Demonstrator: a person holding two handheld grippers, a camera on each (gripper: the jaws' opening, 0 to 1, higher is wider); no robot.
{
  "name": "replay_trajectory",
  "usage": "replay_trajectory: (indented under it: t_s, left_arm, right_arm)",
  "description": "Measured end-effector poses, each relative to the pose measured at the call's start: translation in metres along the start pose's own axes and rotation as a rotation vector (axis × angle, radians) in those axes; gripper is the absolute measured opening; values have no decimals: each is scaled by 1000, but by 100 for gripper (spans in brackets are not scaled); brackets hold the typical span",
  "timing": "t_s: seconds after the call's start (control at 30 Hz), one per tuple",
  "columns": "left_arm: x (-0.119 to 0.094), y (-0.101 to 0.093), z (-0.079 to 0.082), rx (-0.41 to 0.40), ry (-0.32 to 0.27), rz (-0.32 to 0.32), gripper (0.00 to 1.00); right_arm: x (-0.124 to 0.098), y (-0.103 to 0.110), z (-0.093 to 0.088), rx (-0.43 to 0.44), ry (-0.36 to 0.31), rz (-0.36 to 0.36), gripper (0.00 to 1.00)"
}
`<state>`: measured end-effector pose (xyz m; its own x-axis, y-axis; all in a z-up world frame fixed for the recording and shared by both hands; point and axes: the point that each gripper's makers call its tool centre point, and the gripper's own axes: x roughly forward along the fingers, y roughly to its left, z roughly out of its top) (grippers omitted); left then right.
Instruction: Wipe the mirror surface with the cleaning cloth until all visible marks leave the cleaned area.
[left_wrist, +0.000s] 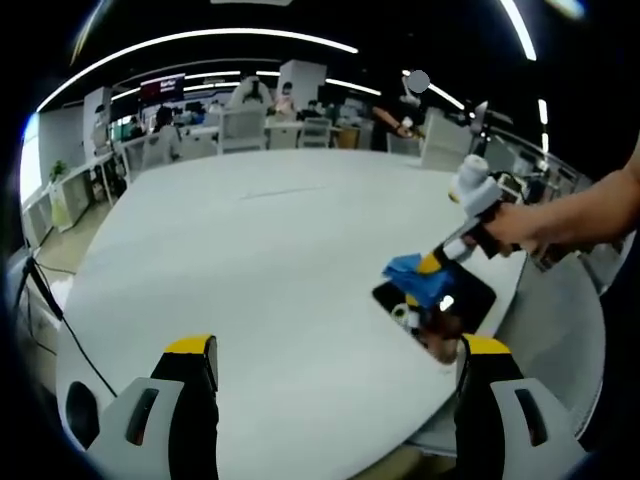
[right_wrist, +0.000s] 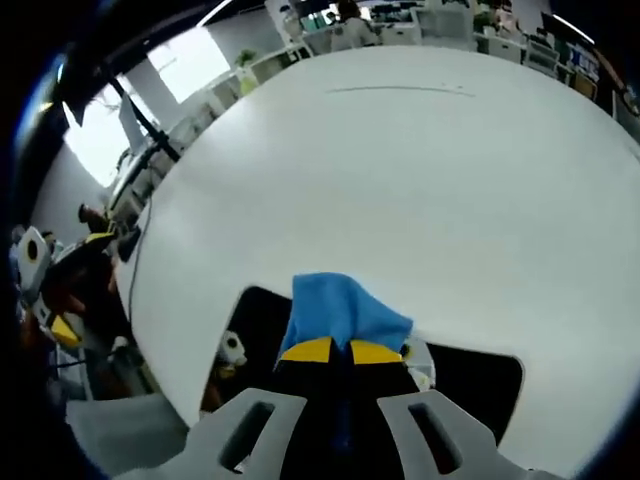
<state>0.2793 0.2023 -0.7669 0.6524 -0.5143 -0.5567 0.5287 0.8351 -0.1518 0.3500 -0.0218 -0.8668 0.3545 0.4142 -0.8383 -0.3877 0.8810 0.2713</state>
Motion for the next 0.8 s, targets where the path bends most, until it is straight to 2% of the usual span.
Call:
replay_trajectory:
  t_s: [0.1, 0.2, 0.37, 0.47, 0.8]
  left_arm:
    - [-1, -3, 3, -3, -6, 9, 100]
    - [1, -7, 2, -2, -4, 11, 100]
    - [5, -13, -4, 1, 5, 3, 100]
    - [5, -15, -3, 7, 7, -2, 100]
    - [2, -10, 0, 1, -5, 11, 100]
  right_arm:
    - [-2, -6, -3, -57, 3, -23, 0]
    - [-6, -10, -5, -50, 1, -21, 0]
    - [-13, -28, -8, -33, -2, -35, 0]
    - [-15, -33, -9, -26, 0, -37, 0]
    - [-20, -48, -11, -23, 12, -64, 0]
